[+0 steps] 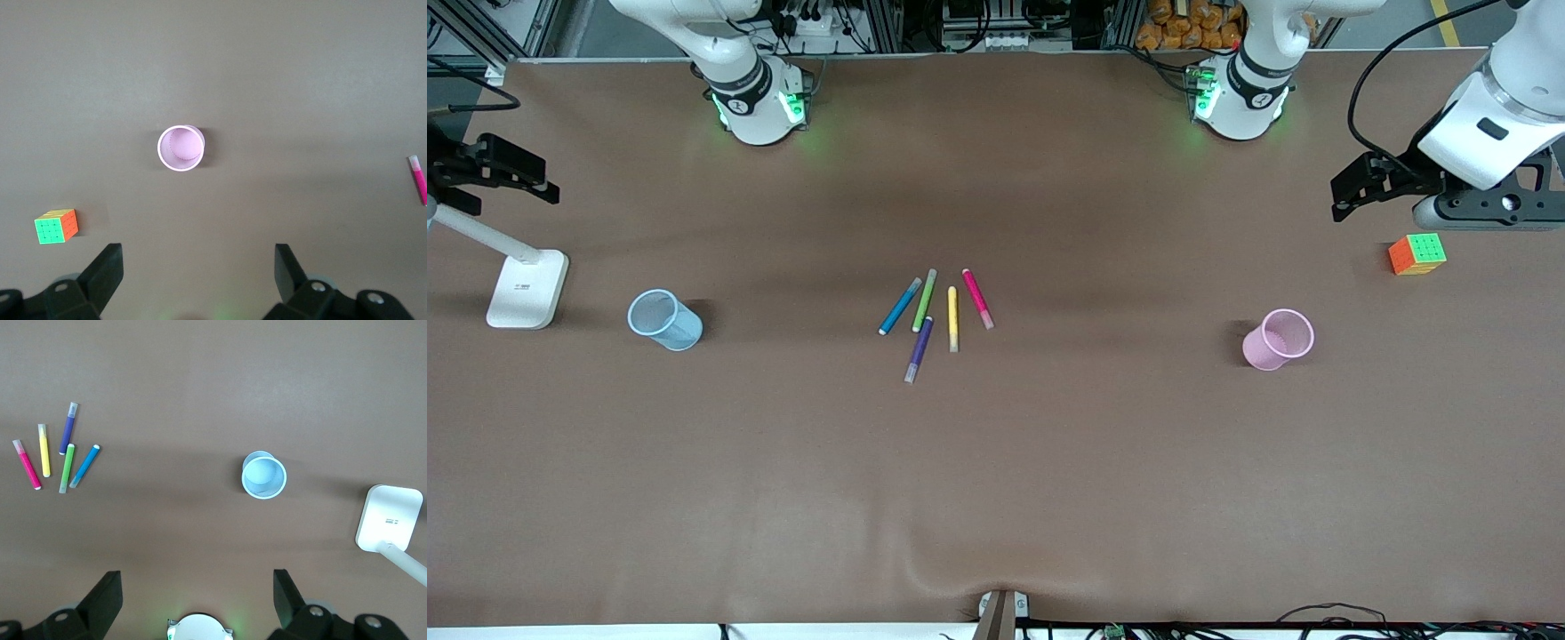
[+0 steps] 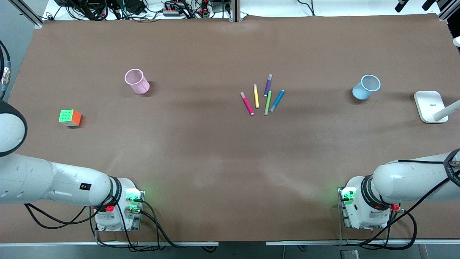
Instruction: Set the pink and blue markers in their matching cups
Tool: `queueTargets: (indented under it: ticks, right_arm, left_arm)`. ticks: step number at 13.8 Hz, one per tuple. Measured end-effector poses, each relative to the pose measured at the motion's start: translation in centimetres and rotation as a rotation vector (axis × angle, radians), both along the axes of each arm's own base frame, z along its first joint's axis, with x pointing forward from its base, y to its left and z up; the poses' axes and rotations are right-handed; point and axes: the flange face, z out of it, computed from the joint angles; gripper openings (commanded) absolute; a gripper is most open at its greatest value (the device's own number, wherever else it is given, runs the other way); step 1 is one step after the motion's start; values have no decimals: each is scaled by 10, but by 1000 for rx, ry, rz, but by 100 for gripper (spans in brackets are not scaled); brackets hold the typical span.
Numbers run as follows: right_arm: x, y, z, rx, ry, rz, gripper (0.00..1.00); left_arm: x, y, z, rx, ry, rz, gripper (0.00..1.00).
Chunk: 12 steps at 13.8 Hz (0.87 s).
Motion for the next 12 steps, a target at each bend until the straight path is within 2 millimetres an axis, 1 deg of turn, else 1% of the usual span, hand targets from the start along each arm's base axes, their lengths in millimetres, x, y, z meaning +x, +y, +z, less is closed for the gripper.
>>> queueTargets:
  ticks: [8,12]
  right_arm:
    - [0,0,0,0,-1,0,100]
    - [0,-1,0,0,0,-1,100]
  left_arm:
    - [0,0,0,0,1,0,100]
    - [2,-5,-7,3,14,-8,100]
